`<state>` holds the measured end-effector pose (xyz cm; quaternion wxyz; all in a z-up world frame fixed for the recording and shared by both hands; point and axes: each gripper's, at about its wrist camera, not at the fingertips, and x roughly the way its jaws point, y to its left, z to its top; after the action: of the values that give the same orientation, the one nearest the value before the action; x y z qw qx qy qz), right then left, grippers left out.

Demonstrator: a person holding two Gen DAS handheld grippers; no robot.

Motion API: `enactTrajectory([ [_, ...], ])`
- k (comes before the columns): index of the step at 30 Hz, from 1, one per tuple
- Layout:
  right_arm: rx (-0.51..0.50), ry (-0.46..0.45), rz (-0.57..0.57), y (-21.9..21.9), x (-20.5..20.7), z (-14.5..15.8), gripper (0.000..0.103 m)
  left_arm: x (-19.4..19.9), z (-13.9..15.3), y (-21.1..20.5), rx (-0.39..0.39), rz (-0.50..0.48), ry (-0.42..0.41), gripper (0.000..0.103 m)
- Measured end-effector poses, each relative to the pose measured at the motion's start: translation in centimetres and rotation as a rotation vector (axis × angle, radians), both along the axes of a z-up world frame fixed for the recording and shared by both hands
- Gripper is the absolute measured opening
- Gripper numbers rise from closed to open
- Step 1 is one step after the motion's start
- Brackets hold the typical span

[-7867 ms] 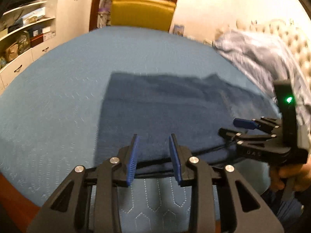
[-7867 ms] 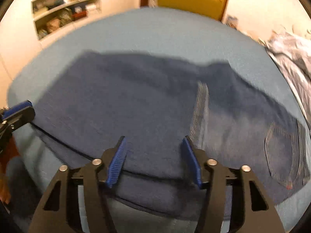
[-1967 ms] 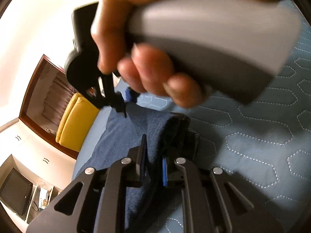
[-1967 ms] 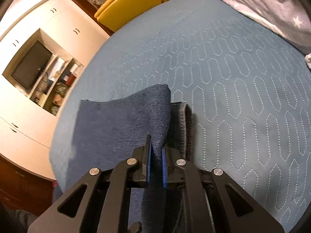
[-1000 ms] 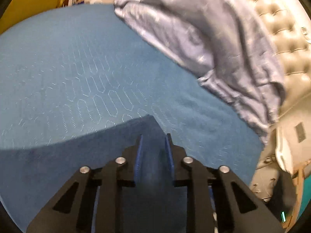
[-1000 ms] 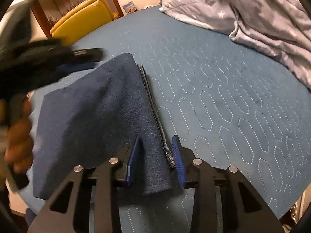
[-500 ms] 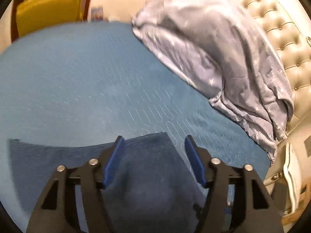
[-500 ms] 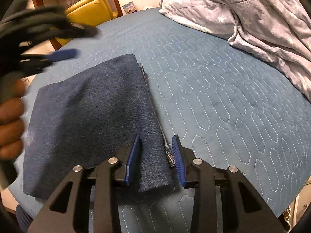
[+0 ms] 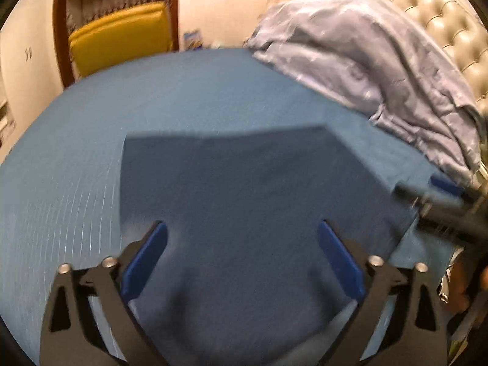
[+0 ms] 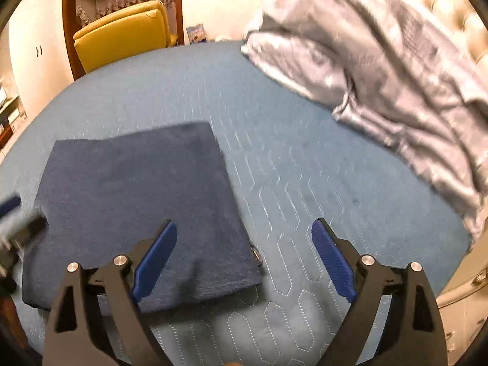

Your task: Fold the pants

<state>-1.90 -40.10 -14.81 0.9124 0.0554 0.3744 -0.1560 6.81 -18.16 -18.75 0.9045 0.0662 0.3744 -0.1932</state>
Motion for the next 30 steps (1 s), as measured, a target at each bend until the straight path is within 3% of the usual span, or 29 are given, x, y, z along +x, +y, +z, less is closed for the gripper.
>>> enactTrajectory([
  [2,0.01,-0.004,0.007,0.9,0.1,0.8,0.087,-0.3,-1.0,0.6,0.05,0.027,0.027,0.074],
  [4,0.001,0.002,0.001,2.0,0.4,1.2,0.087,-0.5,-1.9,1.0,0.079,0.016,0.055,0.068],
  [6,0.008,-0.034,0.041,3.0,0.3,1.5,0.087,-0.5,-2.8,1.9,0.098,0.022,0.093,0.066],
  [14,0.051,0.037,0.167,6.8,2.3,-0.5,0.087,-2.0,-3.1,7.4,0.103,0.097,0.1,0.065],
  [18,0.001,0.112,0.152,7.0,2.9,-3.1,0.087,-3.2,-2.4,9.4,0.096,0.124,0.092,0.058],
  [21,0.046,0.143,0.146,6.0,2.5,-4.6,0.086,-3.9,-1.9,10.1,0.076,0.132,0.089,0.053],
  [28,0.003,0.166,0.09,5.7,0.5,-3.7,0.086,-5.5,0.6,9.3,0.029,0.088,0.068,0.053],
  [30,0.008,0.173,0.058,4.9,-0.3,-3.4,0.086,-6.0,1.4,8.7,0.02,0.069,0.066,0.058],
])
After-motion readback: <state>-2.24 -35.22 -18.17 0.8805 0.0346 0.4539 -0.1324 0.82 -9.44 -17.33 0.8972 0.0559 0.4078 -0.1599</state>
